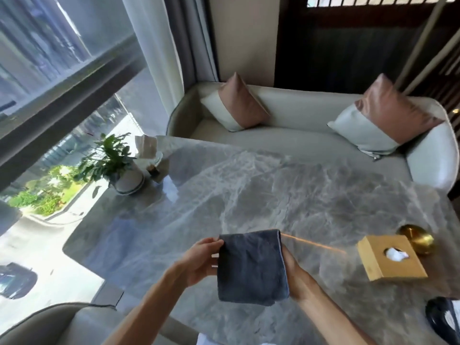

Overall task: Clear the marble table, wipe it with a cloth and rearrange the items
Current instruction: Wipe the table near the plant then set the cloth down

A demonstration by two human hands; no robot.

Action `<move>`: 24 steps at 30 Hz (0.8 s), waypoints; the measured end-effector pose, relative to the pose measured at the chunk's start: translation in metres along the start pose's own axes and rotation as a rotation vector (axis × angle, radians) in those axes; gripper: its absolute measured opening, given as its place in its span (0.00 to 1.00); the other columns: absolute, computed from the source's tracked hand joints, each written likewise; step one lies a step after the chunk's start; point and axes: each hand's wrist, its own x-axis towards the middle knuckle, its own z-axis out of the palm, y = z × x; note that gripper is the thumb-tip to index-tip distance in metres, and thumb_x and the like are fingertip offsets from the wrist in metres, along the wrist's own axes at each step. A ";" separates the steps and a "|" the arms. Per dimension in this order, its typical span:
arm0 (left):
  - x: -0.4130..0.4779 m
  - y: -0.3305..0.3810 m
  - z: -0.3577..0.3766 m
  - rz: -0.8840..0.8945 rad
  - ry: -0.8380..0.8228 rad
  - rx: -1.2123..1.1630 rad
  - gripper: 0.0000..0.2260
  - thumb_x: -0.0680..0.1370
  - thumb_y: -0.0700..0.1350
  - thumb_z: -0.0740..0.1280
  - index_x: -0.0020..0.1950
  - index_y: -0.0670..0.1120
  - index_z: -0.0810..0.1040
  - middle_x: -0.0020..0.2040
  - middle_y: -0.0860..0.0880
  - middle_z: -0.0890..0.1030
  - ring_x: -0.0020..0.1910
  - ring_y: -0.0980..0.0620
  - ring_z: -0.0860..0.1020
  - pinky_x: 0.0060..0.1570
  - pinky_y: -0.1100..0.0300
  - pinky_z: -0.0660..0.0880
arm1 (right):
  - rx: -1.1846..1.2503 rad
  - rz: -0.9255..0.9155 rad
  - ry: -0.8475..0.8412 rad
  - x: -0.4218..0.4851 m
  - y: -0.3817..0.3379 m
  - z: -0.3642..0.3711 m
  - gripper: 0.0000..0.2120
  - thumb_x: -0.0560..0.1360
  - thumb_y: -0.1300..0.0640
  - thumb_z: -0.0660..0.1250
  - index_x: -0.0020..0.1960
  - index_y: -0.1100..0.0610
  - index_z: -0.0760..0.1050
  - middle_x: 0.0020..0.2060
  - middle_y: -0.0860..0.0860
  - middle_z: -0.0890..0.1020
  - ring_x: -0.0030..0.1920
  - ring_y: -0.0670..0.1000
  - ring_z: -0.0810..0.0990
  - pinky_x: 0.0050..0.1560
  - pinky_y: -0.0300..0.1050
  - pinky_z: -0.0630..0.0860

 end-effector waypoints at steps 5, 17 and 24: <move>0.014 0.021 -0.075 0.024 0.147 -0.040 0.05 0.83 0.42 0.61 0.53 0.42 0.74 0.48 0.43 0.80 0.42 0.46 0.81 0.41 0.51 0.80 | 0.211 0.182 -0.162 0.067 -0.005 0.037 0.47 0.71 0.24 0.46 0.64 0.62 0.77 0.63 0.63 0.78 0.63 0.62 0.78 0.65 0.57 0.72; 0.118 0.102 -0.346 -0.013 0.100 0.090 0.07 0.83 0.42 0.60 0.55 0.45 0.77 0.44 0.47 0.80 0.39 0.50 0.80 0.38 0.56 0.79 | -0.004 0.205 -0.046 0.290 -0.008 0.209 0.17 0.78 0.50 0.64 0.57 0.61 0.82 0.58 0.61 0.82 0.57 0.58 0.82 0.61 0.56 0.76; 0.219 0.161 -0.419 0.244 0.215 0.356 0.07 0.76 0.37 0.61 0.45 0.50 0.74 0.41 0.44 0.74 0.39 0.48 0.73 0.41 0.51 0.72 | -0.116 -0.080 0.122 0.421 -0.042 0.266 0.14 0.81 0.57 0.59 0.63 0.63 0.75 0.53 0.56 0.85 0.50 0.50 0.84 0.53 0.43 0.79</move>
